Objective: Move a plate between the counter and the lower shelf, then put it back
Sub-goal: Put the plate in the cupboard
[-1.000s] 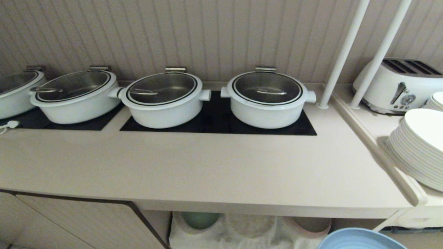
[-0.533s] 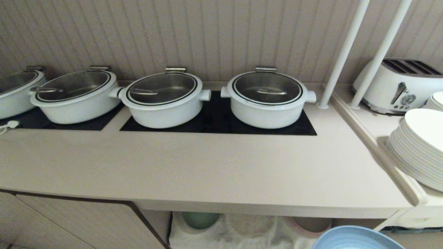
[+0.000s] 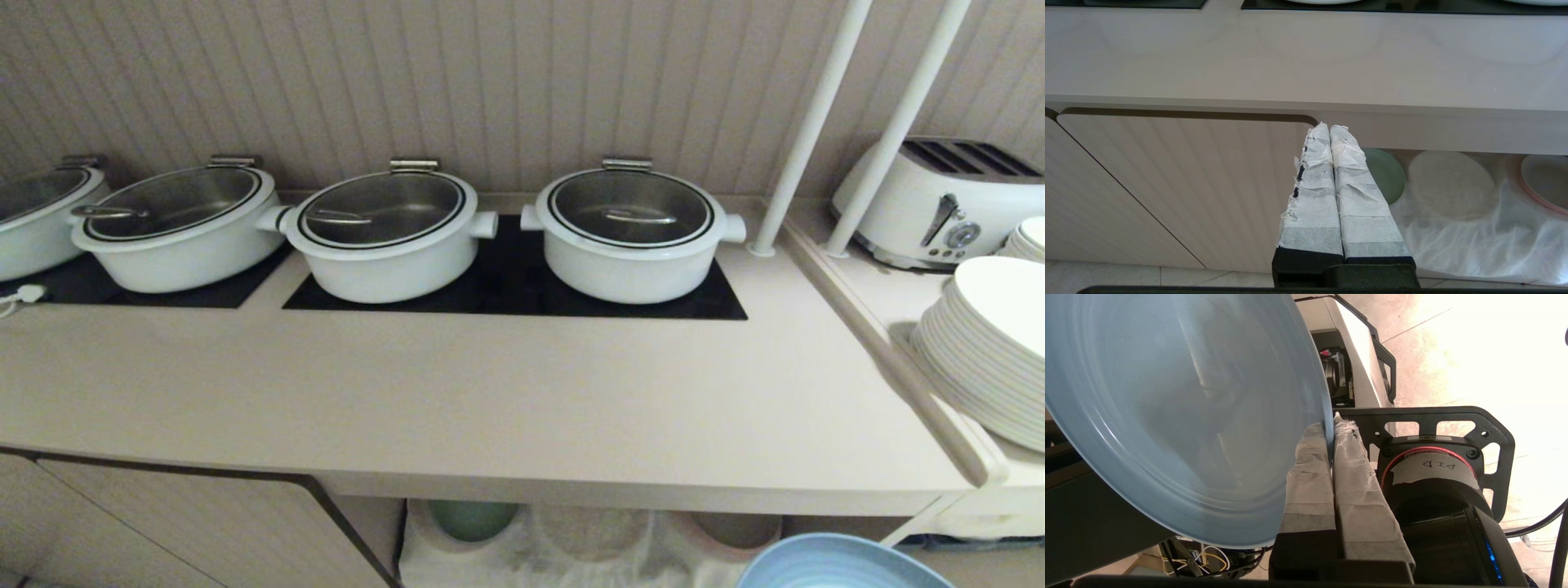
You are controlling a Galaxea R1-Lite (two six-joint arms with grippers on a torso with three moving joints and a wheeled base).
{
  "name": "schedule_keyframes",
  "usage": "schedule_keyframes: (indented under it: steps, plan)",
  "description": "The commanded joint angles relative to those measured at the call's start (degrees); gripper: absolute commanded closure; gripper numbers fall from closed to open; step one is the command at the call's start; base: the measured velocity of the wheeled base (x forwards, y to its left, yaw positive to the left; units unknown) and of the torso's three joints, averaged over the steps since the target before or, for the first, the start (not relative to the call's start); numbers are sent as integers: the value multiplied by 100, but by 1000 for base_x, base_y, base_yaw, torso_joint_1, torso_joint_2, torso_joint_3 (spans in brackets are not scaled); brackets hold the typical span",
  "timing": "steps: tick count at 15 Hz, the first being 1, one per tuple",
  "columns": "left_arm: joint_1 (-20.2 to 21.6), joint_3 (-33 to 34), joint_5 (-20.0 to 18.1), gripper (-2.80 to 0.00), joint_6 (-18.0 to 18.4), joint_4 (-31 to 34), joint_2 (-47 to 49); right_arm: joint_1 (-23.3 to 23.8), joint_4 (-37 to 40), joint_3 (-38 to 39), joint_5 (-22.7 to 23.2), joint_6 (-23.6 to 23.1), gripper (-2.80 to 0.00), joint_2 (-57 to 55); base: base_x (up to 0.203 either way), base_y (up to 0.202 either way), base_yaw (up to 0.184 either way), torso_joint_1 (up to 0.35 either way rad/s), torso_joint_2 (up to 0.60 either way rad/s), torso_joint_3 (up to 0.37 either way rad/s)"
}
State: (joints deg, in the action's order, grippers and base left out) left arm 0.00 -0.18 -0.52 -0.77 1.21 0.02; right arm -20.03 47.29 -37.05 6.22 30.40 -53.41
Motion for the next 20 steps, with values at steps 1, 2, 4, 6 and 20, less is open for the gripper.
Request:
schedule_keyframes:
  steps: [1, 2, 4, 6, 20]
  plan:
    - [0, 1, -1, 0, -3, 2, -2, -1, 35, 2, 2, 18, 0, 15, 0, 0, 0, 0, 0, 0]
    - [0, 1, -1, 0, -11, 2, -2, -1, 44, 12, 2, 18, 0, 15, 0, 0, 0, 0, 0, 0]
    - [0, 1, -1, 0, -2, 2, -2, -1, 26, 1, 2, 18, 0, 5, 0, 0, 0, 0, 0, 0]
    - [0, 1, -1, 0, -11, 2, -2, -1, 26, -13, 2, 9, 0, -3, 0, 0, 0, 0, 0, 0]
    - [0, 1, -1, 0, -2, 2, -2, -10, 17, -13, 2, 9, 0, -29, 0, 0, 0, 0, 0, 0]
